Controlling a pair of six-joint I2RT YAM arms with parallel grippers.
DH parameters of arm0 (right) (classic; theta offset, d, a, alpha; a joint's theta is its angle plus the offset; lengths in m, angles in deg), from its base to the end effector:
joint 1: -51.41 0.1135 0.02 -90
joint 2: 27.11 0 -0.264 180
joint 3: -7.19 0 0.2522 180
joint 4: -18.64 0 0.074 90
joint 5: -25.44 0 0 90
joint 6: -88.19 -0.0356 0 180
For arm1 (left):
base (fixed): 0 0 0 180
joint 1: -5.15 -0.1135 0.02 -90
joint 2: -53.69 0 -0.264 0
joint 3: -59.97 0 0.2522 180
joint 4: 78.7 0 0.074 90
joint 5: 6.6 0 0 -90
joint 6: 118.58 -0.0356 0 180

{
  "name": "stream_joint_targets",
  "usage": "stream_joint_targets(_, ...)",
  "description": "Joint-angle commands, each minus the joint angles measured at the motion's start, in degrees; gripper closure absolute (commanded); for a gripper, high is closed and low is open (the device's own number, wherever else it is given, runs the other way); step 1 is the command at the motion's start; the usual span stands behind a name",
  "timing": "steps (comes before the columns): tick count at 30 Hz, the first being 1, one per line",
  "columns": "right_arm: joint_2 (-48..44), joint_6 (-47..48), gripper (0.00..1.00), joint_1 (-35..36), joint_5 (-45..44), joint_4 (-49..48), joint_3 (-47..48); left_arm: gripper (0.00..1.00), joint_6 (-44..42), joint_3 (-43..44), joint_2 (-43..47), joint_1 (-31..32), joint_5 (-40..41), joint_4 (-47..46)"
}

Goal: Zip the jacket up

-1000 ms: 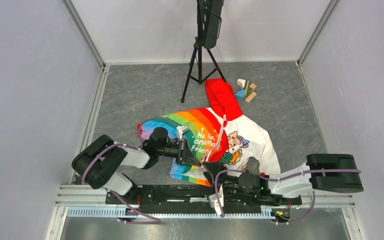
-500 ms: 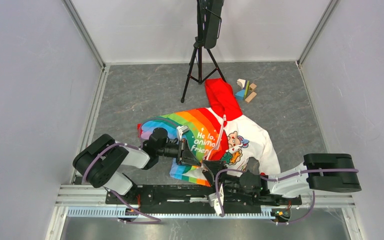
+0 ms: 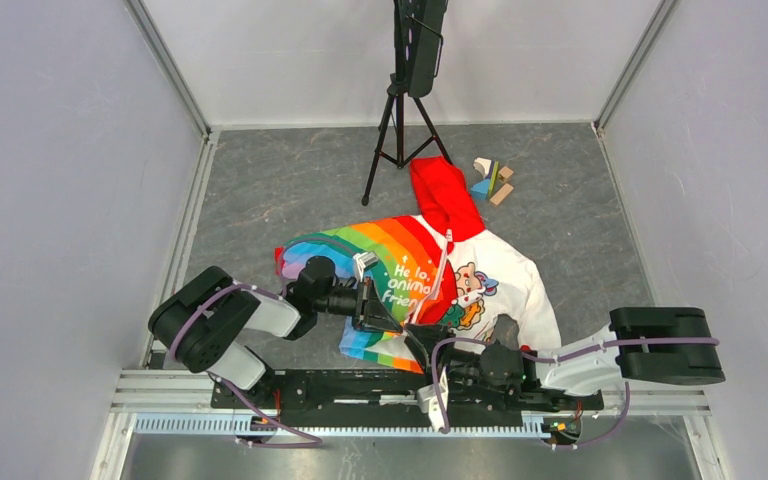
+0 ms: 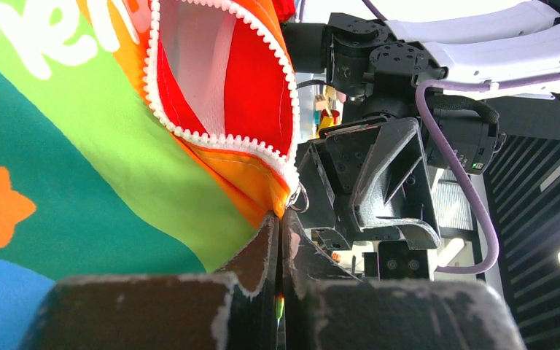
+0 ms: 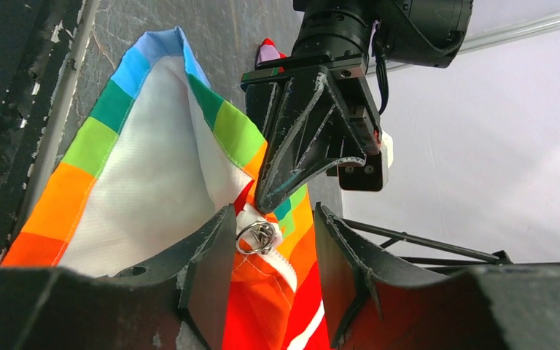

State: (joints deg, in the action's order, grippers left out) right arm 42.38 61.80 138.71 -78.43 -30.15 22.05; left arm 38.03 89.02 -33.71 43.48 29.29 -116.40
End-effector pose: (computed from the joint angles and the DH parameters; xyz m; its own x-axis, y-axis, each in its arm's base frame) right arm 0.0171 0.1809 0.1441 0.8565 -0.2995 -0.4203 -0.4303 0.0352 -0.9020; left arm 0.1619 -0.1647 0.1291 -0.9893 0.0963 -0.1093 0.1265 0.1967 -0.9723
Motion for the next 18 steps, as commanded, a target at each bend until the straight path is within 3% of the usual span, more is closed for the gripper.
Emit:
stream_joint_targets(1,0.8,-1.8,0.51,0.4,-0.9,-3.5,-3.2,0.98,1.6,-0.6,0.1,-0.2,-1.7,-2.9)
stream_joint_targets(6,1.3,-3.4,0.51,0.4,-2.6,-4.3,-3.3,0.98,1.4,-0.6,0.3,-0.2,-1.6,-2.9)
stream_joint_targets(18,1.3,-4.9,0.75,0.4,-3.5,-1.4,-1.8,0.98,1.5,-0.9,1.0,-0.2,-1.6,-2.9)
